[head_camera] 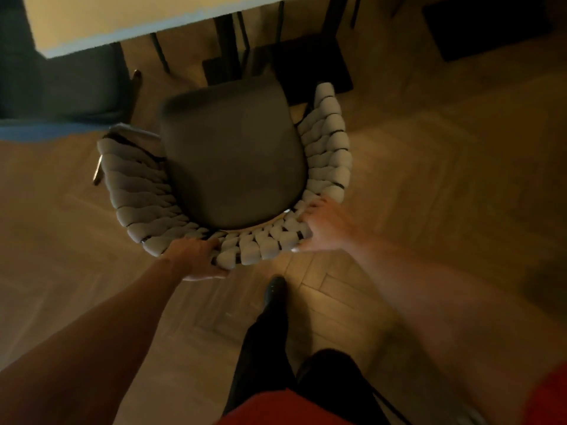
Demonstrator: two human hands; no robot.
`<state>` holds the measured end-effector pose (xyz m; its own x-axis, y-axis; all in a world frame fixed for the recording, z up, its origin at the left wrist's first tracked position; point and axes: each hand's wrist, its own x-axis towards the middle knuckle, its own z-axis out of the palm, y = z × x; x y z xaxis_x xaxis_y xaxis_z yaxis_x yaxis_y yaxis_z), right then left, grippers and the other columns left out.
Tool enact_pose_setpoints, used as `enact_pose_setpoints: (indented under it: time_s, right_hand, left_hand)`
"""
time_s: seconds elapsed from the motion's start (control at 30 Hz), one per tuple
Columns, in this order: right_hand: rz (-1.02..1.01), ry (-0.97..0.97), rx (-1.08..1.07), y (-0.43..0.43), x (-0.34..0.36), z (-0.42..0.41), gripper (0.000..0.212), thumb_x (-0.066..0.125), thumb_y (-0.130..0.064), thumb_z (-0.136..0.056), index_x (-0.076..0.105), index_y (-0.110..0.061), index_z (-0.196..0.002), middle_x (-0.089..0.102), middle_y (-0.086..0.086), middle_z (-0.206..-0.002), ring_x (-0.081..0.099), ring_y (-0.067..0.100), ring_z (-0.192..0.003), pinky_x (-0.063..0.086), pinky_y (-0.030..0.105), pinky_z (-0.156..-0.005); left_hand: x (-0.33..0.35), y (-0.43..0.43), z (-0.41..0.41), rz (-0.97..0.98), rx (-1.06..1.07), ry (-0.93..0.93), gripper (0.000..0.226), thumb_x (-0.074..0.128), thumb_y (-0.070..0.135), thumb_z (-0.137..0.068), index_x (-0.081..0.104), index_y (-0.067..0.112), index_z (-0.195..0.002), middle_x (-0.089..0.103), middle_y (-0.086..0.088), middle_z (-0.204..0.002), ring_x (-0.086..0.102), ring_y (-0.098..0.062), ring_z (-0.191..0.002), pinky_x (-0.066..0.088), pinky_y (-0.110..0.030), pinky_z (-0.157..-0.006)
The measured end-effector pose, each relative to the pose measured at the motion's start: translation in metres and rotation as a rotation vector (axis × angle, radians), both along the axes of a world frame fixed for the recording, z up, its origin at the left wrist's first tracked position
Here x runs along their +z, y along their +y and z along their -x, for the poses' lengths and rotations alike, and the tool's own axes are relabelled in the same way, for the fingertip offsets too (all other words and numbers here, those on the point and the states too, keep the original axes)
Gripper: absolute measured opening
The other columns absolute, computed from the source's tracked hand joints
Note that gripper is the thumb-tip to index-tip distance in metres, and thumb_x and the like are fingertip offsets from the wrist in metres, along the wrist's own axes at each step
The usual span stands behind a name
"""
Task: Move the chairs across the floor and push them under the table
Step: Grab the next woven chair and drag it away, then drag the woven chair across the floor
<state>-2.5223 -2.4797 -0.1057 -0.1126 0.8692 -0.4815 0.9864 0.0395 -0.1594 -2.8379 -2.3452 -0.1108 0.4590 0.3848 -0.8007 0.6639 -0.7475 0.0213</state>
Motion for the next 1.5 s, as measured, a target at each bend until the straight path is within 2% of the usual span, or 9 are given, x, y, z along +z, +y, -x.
enact_pose_setpoints:
  time_s: [0.1,0.17,0.4,0.53,0.7,0.87,1.07,1.2,1.5]
  right_hand:
    - [-0.146,0.169,-0.279,-0.061,0.019,0.011,0.063,0.068,-0.057,-0.097,0.064,-0.012,-0.141,0.063,0.008,-0.145,0.049,0.03,-0.143,0.033,0.049,-0.122]
    - [-0.035,0.26,-0.48,-0.104,0.044,0.013,0.05,0.062,-0.045,-0.104,0.064,-0.012,-0.141,0.063,0.01,-0.145,0.055,0.03,-0.138,0.043,0.045,-0.115]
    - [0.43,0.278,-1.137,-0.298,0.107,0.005,0.024,0.058,-0.042,-0.105,0.071,-0.029,-0.09,0.067,-0.002,-0.108,0.064,0.022,-0.11,0.052,0.034,-0.092]
    - [0.311,0.345,-1.599,-0.405,0.129,0.036,0.037,0.055,-0.035,-0.108,0.075,-0.005,-0.116,0.074,0.013,-0.116,0.068,0.029,-0.109,0.051,0.034,-0.088]
    - [0.15,0.426,-2.12,-0.499,0.125,0.105,0.034,0.054,-0.046,-0.103,0.075,-0.023,-0.089,0.073,-0.001,-0.088,0.07,0.022,-0.087,0.055,0.038,-0.077]
    - [-0.105,0.468,-2.626,-0.554,0.091,0.144,0.031,0.066,-0.025,-0.1,0.071,0.005,-0.095,0.073,0.025,-0.086,0.073,0.042,-0.087,0.059,0.051,-0.077]
    - [-0.288,0.425,-2.714,-0.614,0.101,0.108,0.014,0.059,-0.031,-0.105,0.071,-0.024,-0.106,0.076,0.006,-0.103,0.07,0.025,-0.098,0.056,0.039,-0.088]
    - [-0.374,0.303,-2.818,-0.666,0.084,0.083,0.036,0.067,-0.032,-0.1,0.069,-0.014,-0.132,0.068,0.012,-0.129,0.066,0.03,-0.117,0.053,0.041,-0.098]
    - [0.018,0.374,-2.675,-0.73,0.061,0.076,0.066,0.061,-0.066,-0.096,0.059,-0.021,-0.144,0.061,0.01,-0.142,0.056,0.033,-0.13,0.048,0.043,-0.103]
  left_hand:
    - [0.027,-0.004,-0.039,0.009,-0.144,0.112,0.067,0.07,0.081,-0.077,0.064,0.033,-0.124,0.07,0.009,-0.107,0.066,-0.014,-0.095,0.05,-0.03,-0.075]
    - [0.052,-0.01,-0.07,0.01,-0.234,0.13,0.052,0.073,0.074,-0.081,0.068,0.031,-0.11,0.068,0.008,-0.098,0.065,-0.015,-0.089,0.048,-0.03,-0.072]
    - [0.121,-0.065,-0.209,0.129,-0.403,-0.16,0.042,0.05,0.065,-0.102,0.074,0.031,-0.107,0.07,0.002,-0.109,0.064,-0.023,-0.101,0.049,-0.037,-0.082]
    - [0.124,-0.136,-0.273,0.254,-0.514,-0.209,0.047,0.053,0.068,-0.096,0.076,0.027,-0.092,0.074,0.005,-0.094,0.069,-0.02,-0.096,0.055,-0.034,-0.085]
    - [0.105,-0.241,-0.316,0.406,-0.719,-0.015,0.038,0.062,0.048,-0.103,0.074,0.014,-0.091,0.07,0.0,-0.082,0.068,-0.018,-0.081,0.045,-0.021,-0.064]
    - [0.106,-0.332,-0.363,0.41,-0.956,0.046,0.036,0.061,0.045,-0.105,0.075,0.012,-0.109,0.073,0.001,-0.098,0.069,-0.019,-0.098,0.049,-0.026,-0.08]
    - [0.139,-0.441,-0.43,0.34,-1.242,-0.014,0.033,0.059,0.042,-0.106,0.075,0.015,-0.119,0.076,-0.002,-0.117,0.069,-0.02,-0.109,0.049,-0.024,-0.081]
    - [0.161,-0.516,-0.474,0.303,-1.419,-0.069,0.031,0.06,0.043,-0.105,0.078,0.023,-0.12,0.077,0.002,-0.121,0.07,-0.019,-0.115,0.048,-0.024,-0.084]
    - [0.165,-0.677,-0.541,0.364,-1.637,-0.049,0.016,0.061,0.042,-0.102,0.075,0.036,-0.099,0.075,0.017,-0.111,0.068,-0.005,-0.1,0.058,-0.042,-0.095]
